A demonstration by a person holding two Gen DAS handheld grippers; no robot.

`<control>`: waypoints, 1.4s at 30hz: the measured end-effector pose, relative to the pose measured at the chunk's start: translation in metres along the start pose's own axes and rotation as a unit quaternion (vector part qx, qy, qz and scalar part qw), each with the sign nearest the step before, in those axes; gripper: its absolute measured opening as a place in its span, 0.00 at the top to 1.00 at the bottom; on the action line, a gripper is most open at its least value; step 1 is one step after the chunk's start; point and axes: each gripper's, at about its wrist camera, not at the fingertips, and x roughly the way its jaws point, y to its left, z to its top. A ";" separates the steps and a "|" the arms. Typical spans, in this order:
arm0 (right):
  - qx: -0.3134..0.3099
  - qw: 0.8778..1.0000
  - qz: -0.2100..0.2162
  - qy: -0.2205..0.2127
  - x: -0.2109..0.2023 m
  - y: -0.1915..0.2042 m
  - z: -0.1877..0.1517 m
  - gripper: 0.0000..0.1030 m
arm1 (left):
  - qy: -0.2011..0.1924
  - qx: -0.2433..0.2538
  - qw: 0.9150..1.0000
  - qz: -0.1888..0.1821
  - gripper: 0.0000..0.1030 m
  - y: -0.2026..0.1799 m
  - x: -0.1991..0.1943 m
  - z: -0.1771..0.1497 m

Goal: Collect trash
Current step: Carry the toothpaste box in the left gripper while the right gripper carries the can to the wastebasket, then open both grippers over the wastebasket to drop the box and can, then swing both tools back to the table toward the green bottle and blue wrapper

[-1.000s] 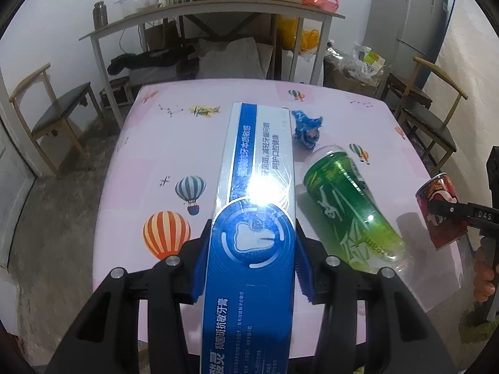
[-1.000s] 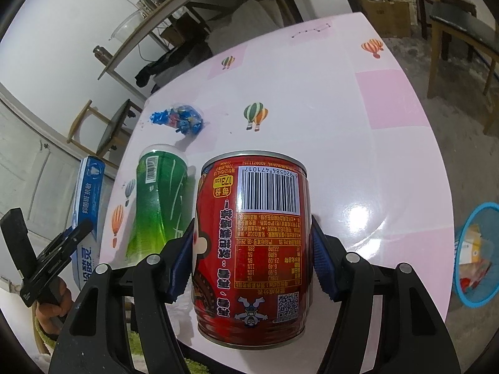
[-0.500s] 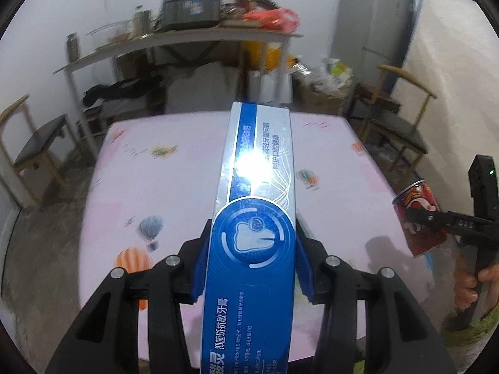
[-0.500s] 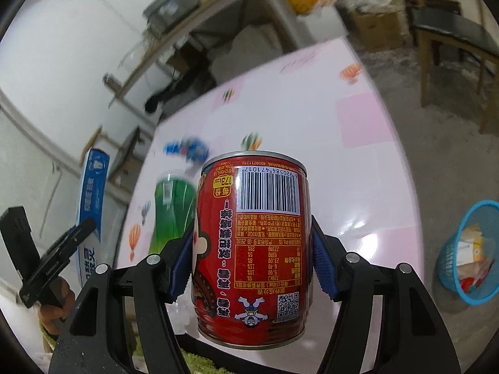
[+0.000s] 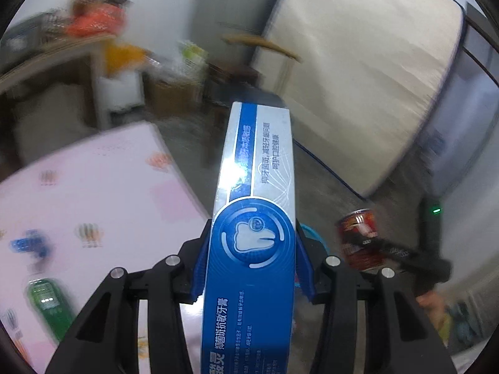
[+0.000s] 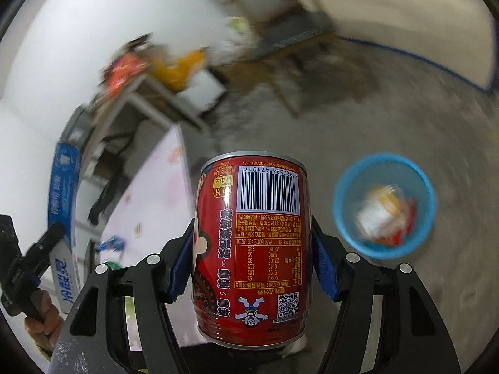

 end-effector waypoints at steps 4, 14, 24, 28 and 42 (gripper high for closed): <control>0.091 0.995 -0.025 0.016 0.012 -0.069 -0.009 0.40 | 0.078 0.018 0.995 -0.058 0.56 -0.047 0.080 0.007; 0.180 0.981 -0.069 0.001 0.050 -0.157 0.029 0.30 | 0.151 0.042 0.985 -0.075 0.38 -0.112 0.225 0.021; 0.195 0.975 -0.102 0.015 0.078 -0.196 0.002 0.29 | 0.143 0.010 0.988 -0.050 0.28 -0.088 0.216 0.009; 0.194 0.976 -0.100 0.014 0.071 -0.191 -0.009 0.29 | 0.124 0.031 0.991 -0.040 0.26 -0.081 0.186 0.009; 0.085 0.991 -0.081 -0.061 0.019 -0.109 -0.005 0.24 | 0.023 0.055 0.998 -0.025 0.10 -0.039 0.051 0.001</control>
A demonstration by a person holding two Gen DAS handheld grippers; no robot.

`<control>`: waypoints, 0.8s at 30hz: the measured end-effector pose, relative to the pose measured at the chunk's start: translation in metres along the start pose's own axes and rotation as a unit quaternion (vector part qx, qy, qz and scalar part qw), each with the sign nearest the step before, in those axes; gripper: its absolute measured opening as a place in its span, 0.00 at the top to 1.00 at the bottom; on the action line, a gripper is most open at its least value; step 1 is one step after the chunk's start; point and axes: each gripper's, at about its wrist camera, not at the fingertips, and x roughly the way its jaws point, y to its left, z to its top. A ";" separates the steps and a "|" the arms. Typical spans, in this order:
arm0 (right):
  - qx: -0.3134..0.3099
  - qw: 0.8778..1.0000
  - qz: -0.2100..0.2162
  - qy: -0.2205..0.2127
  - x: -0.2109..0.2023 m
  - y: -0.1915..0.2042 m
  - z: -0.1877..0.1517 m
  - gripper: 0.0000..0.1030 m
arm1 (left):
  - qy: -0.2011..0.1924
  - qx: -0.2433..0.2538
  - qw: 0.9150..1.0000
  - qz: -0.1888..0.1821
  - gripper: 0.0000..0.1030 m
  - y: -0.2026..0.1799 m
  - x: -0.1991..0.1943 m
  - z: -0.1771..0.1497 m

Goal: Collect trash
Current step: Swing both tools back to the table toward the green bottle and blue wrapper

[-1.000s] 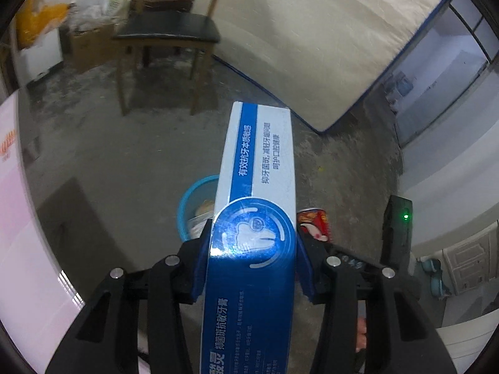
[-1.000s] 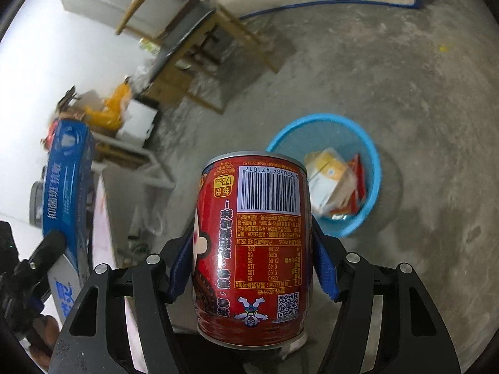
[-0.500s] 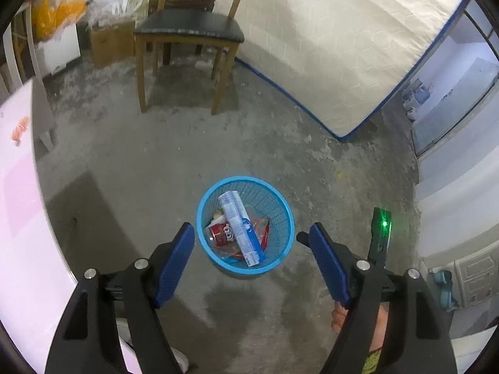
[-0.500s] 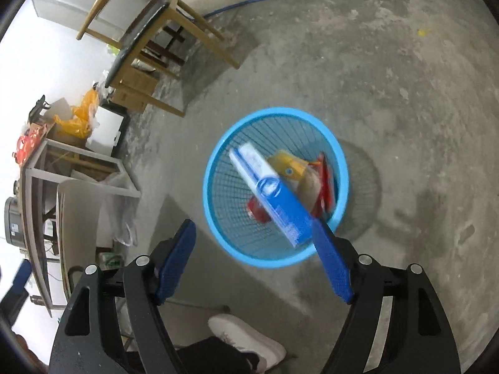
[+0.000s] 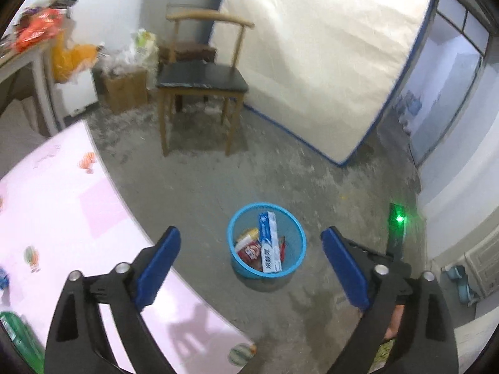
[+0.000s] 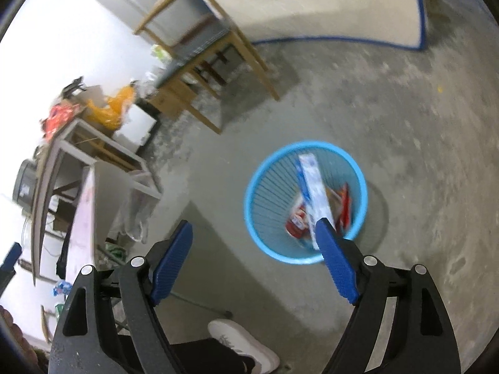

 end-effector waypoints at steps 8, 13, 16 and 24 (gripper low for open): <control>-0.076 0.995 0.059 -0.024 -0.027 0.068 -0.001 0.18 | -0.041 -0.075 0.994 0.071 0.06 0.079 -0.087 -0.043; -0.118 0.989 0.087 -0.015 -0.027 0.103 -0.006 0.17 | -0.064 -0.124 0.984 0.115 0.06 0.122 -0.133 -0.074; -0.137 0.985 0.105 -0.005 -0.024 0.125 -0.011 0.17 | -0.081 -0.148 0.977 0.130 0.06 0.140 -0.156 -0.087; -0.175 0.976 0.130 0.018 -0.012 0.161 -0.030 0.16 | -0.126 -0.192 0.957 0.179 0.06 0.173 -0.201 -0.097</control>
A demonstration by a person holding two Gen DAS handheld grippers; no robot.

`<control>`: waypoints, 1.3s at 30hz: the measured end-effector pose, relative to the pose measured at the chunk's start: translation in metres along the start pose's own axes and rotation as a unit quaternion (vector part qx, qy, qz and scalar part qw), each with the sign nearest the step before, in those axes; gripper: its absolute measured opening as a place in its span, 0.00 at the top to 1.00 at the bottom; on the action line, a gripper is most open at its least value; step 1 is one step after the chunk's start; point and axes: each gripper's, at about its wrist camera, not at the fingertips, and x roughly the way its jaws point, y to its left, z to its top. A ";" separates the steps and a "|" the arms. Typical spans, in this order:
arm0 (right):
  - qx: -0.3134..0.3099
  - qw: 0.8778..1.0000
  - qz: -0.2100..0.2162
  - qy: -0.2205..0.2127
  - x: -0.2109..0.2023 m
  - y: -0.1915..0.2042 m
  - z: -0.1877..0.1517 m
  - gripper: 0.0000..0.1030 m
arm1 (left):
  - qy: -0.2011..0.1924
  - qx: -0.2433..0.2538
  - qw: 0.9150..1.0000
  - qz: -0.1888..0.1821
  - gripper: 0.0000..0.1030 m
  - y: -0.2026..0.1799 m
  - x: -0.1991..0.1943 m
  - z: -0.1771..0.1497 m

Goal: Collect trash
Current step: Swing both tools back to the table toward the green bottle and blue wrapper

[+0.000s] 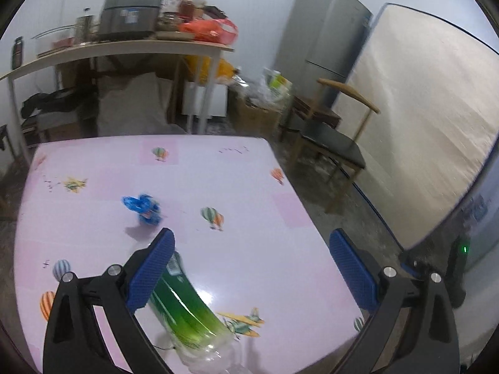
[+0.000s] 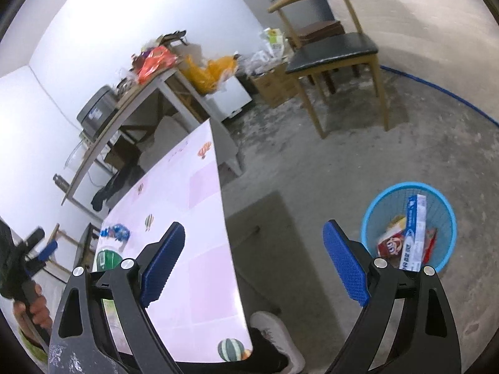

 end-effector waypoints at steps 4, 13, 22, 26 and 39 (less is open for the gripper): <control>-0.004 1.000 0.002 0.008 0.008 0.003 -0.004 0.16 | -0.003 -0.017 1.000 0.005 0.06 0.009 0.009 0.012; 0.002 1.000 0.007 0.016 0.016 -0.002 -0.010 0.16 | -0.004 -0.040 0.998 0.038 0.06 0.018 0.027 0.018; 0.003 0.999 0.023 0.026 0.026 -0.002 -0.013 0.16 | -0.002 -0.052 0.996 0.076 0.06 0.029 0.041 0.029; 0.001 0.999 0.023 0.030 0.029 0.001 -0.011 0.16 | 0.008 -0.067 0.994 0.084 0.06 0.038 0.050 0.028; -0.019 0.999 0.020 0.031 0.022 0.022 -0.011 0.16 | -0.009 -0.102 0.992 0.067 0.06 0.065 0.028 0.017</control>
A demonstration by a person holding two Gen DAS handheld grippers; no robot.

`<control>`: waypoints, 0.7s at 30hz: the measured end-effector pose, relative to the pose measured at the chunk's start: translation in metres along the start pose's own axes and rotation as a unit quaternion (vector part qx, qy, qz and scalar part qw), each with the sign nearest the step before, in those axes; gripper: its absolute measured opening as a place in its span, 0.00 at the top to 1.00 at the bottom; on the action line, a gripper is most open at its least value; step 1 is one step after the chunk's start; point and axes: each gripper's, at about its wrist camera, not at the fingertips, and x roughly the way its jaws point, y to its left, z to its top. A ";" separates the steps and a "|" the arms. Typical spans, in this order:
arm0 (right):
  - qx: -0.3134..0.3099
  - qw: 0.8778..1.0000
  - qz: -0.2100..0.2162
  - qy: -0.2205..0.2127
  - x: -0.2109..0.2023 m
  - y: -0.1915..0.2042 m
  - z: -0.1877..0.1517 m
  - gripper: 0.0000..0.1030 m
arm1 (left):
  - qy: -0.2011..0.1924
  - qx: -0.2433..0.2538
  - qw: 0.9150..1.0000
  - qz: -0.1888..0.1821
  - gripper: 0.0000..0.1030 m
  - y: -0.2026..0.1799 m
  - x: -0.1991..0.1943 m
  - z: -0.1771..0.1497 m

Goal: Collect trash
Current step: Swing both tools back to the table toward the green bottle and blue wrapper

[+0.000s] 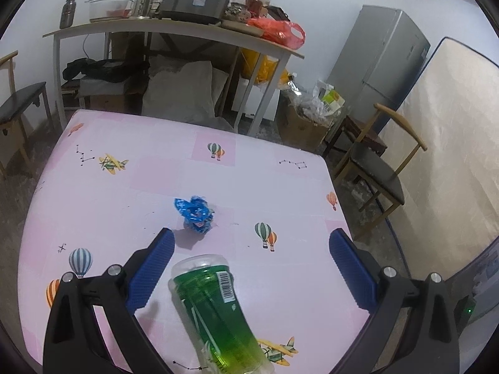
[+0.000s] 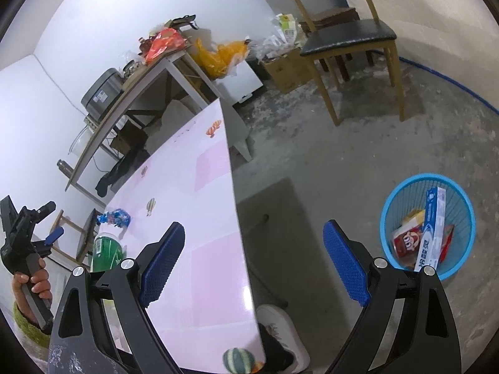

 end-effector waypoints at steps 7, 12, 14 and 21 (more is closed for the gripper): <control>-0.037 0.999 -0.017 0.015 -0.004 0.026 0.003 0.16 | -0.032 -0.038 0.999 -0.018 0.06 0.031 -0.030 -0.012; -0.058 0.998 -0.005 0.015 -0.008 0.051 0.003 0.16 | -0.049 -0.053 0.997 -0.015 0.06 0.056 -0.054 -0.026; -0.073 0.997 0.006 0.025 -0.004 0.067 0.003 0.16 | -0.056 -0.063 0.996 -0.017 0.06 0.068 -0.062 -0.033; -0.122 0.988 0.054 0.078 0.020 0.127 -0.004 0.16 | -0.055 -0.082 0.995 -0.015 0.06 0.103 -0.063 -0.048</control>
